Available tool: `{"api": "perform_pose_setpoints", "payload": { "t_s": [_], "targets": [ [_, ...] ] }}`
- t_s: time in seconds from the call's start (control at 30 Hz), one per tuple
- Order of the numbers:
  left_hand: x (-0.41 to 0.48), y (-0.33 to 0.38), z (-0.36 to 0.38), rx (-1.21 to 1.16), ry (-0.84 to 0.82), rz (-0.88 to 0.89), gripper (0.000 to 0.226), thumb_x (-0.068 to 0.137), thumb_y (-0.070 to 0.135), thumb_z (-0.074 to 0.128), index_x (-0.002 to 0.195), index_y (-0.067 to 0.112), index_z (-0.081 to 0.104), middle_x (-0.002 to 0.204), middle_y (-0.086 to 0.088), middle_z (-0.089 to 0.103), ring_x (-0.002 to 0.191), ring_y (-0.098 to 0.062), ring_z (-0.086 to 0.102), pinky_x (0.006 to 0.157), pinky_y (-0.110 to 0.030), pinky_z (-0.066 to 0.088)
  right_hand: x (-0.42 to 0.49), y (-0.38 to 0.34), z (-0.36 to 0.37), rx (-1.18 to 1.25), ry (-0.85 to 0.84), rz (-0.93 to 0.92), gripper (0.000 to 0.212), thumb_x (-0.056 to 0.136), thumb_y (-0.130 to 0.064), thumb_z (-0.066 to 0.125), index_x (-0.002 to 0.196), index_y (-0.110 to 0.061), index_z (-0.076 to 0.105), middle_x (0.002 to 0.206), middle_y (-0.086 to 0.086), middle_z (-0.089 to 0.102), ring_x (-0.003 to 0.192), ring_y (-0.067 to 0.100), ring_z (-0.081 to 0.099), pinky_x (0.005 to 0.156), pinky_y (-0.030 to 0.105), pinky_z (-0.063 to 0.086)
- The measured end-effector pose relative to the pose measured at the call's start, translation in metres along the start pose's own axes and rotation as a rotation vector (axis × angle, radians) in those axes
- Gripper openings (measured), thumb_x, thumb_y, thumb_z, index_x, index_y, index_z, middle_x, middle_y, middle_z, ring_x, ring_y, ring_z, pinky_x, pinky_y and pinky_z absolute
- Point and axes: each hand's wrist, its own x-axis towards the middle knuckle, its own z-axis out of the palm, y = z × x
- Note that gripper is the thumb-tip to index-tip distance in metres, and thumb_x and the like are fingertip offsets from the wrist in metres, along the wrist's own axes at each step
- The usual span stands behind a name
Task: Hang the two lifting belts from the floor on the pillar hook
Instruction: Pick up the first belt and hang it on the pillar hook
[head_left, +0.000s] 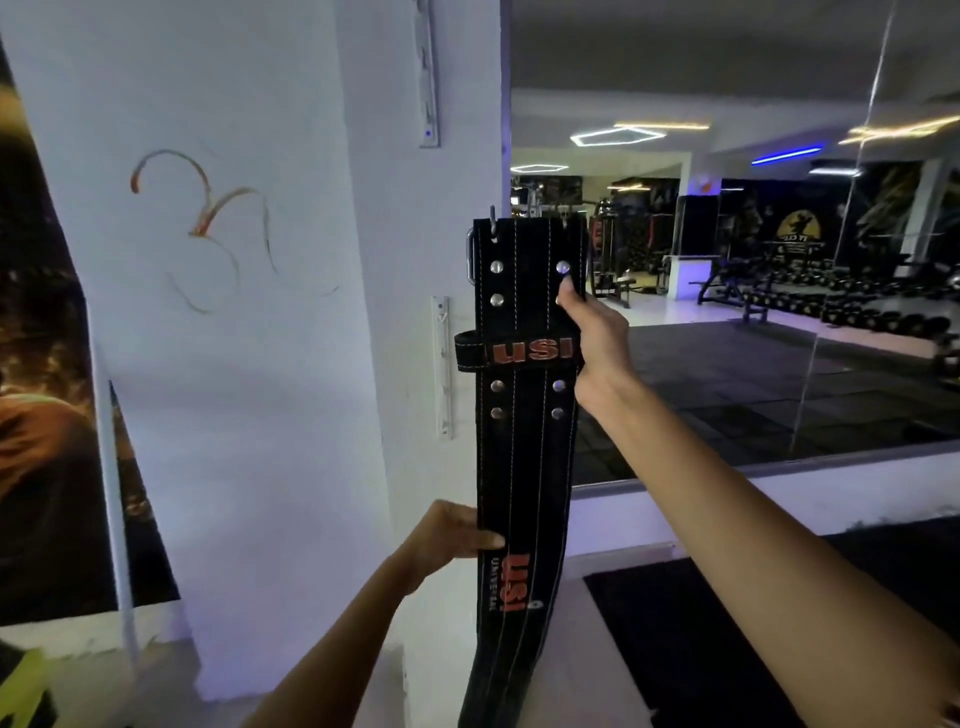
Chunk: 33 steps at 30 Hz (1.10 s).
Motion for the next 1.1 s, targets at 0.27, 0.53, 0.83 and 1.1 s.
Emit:
{"api": "perform_pose_setpoints", "payload": {
  "t_s": [0.27,0.53,0.83,1.1],
  "targets": [
    [0.014,0.103,0.005,-0.282,0.218,0.241,0.023,0.082,0.022,0.069,0.105,0.021,0.066,0.100,0.002,0.073,0.092,-0.014,0.070,0.083,-0.028,0.056,-0.013,0.009,-0.005,-0.023,0.002,0.065,0.025,0.084,-0.031,0.064,0.098,-0.012,0.068,0.115,0.013,0.067,0.108,0.030,0.063,0.098,0.047,0.048],
    [0.010,0.116,0.013,-0.502,0.374,0.344,0.023,0.079,0.001,0.066,0.102,-0.002,0.065,0.089,-0.012,0.070,0.076,-0.021,0.069,0.067,-0.031,0.056,-0.027,0.007,-0.010,-0.131,-0.050,0.030,0.051,0.081,-0.045,0.061,0.121,-0.014,0.059,0.133,0.010,0.058,0.125,0.026,0.050,0.111,0.051,0.033],
    [0.004,0.132,0.015,-0.572,0.391,0.414,0.012,0.080,-0.003,0.063,0.087,0.006,0.064,0.083,-0.007,0.066,0.076,-0.019,0.067,0.068,-0.029,0.057,-0.096,0.073,-0.084,-0.325,-0.243,-0.020,0.020,0.082,-0.001,0.062,0.099,-0.013,0.065,0.096,0.000,0.069,0.081,-0.003,0.068,0.074,0.012,0.052],
    [0.001,0.129,0.027,-0.543,0.390,0.408,0.011,0.079,-0.001,0.065,0.089,0.004,0.065,0.082,-0.007,0.067,0.077,-0.021,0.067,0.068,-0.031,0.058,-0.082,0.051,-0.080,-0.276,-0.281,0.017,0.031,0.081,-0.006,0.065,0.111,-0.012,0.062,0.098,-0.007,0.069,0.087,-0.002,0.067,0.082,0.015,0.054]
  ]
}}
